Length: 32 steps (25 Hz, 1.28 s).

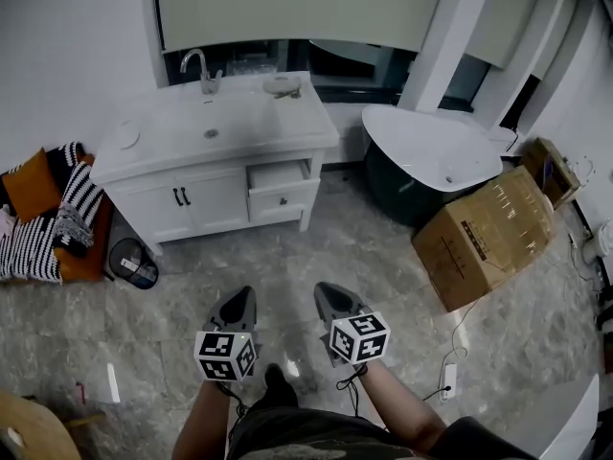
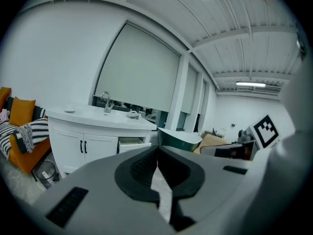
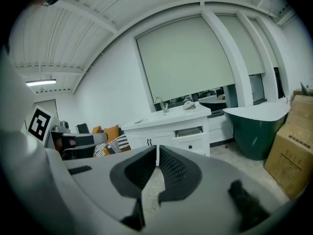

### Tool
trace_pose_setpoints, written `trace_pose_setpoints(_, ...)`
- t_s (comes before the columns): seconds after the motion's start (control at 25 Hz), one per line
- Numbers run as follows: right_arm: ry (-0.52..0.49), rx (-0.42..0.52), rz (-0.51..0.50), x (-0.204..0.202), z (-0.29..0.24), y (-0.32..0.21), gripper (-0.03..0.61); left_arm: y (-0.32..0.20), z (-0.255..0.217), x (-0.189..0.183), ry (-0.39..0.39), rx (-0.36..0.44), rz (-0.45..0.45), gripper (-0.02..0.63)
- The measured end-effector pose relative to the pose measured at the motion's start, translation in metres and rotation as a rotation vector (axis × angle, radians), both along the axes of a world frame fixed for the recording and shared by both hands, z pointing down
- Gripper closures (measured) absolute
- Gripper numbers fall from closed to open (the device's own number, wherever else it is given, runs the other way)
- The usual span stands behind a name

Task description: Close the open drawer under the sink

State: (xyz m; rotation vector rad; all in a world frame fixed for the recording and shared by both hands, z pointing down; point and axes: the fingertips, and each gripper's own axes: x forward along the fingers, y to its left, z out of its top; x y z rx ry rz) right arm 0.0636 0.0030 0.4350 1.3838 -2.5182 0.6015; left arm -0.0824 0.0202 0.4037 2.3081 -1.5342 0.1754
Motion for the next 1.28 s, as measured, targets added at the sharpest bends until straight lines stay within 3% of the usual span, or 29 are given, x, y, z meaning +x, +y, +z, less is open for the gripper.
trace_pose_setpoints(0.12, 0.035, 0.002, -0.003, -0.009, -0.001, -0.011, 0.548, -0.016, 0.001, -0.011, 0.025, -0.008, -0.001, 0.598)
trace_pose_setpoints(0.24, -0.025, -0.021, 0.029, -0.014, -0.004, -0.028, 0.548, -0.029, -0.001, -0.019, 0.032, -0.005, 0.004, 0.598)
trace_pose_setpoints(0.52, -0.043, -0.033, 0.082, -0.028, 0.000, -0.058, 0.548, -0.055, 0.006, -0.032, 0.034, -0.010, 0.027, 0.598)
trace_pose_setpoints(0.72, -0.015, -0.027, 0.094, -0.025, 0.009, -0.067, 0.547, -0.060, 0.016, -0.029, 0.012, -0.022, 0.042, 0.598)
trace_pose_setpoints(0.92, 0.044, 0.037, 0.113, -0.017, 0.015, -0.099, 0.547, -0.070, 0.026, -0.034, 0.035, -0.053, 0.001, 0.598)
trace_pose_setpoints(1.28, 0.045, -0.015, 0.137, -0.005, 0.065, -0.164, 0.546, -0.106, 0.050, -0.037, -0.052, -0.110, -0.064, 0.598)
